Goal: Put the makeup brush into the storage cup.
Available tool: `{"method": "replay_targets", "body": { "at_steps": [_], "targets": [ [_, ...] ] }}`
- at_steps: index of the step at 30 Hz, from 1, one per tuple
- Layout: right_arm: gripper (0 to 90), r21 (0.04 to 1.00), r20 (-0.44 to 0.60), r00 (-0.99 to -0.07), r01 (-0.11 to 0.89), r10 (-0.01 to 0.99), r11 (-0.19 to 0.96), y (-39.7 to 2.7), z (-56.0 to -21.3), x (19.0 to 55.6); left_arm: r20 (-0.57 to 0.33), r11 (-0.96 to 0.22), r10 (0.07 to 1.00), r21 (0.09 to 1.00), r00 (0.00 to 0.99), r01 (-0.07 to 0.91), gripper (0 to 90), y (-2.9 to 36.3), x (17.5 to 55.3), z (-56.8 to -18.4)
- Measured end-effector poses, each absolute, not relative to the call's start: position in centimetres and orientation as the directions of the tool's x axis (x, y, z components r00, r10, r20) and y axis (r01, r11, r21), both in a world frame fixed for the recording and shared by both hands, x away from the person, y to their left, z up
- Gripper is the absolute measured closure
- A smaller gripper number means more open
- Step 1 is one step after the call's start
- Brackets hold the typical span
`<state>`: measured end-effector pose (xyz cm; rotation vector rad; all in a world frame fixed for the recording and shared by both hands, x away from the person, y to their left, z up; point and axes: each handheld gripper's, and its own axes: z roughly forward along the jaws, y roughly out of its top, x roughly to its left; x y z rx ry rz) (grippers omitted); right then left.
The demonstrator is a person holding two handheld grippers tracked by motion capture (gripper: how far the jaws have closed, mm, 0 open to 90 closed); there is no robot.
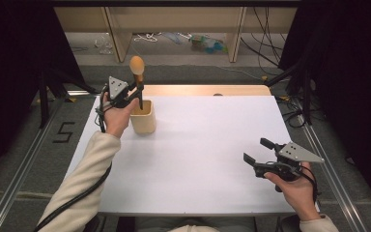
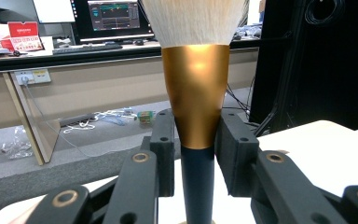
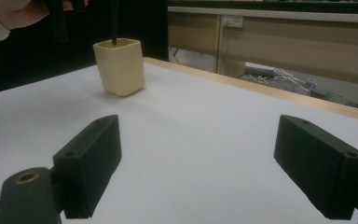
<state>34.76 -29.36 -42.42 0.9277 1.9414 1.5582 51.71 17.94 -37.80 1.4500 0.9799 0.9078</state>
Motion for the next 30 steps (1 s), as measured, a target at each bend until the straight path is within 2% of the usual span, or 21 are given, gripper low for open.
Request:
{"method": "replay_targets", "body": {
  "at_steps": [30],
  "targets": [
    [15.9, 0.971, 0.045, -0.656, 0.207, 0.754, 0.122, -29.34, -42.42, 34.75, 0.016, -0.050, 0.934, 0.995, 0.358, 0.086, 69.6, 18.04, 52.03, -38.70]
  ]
}}
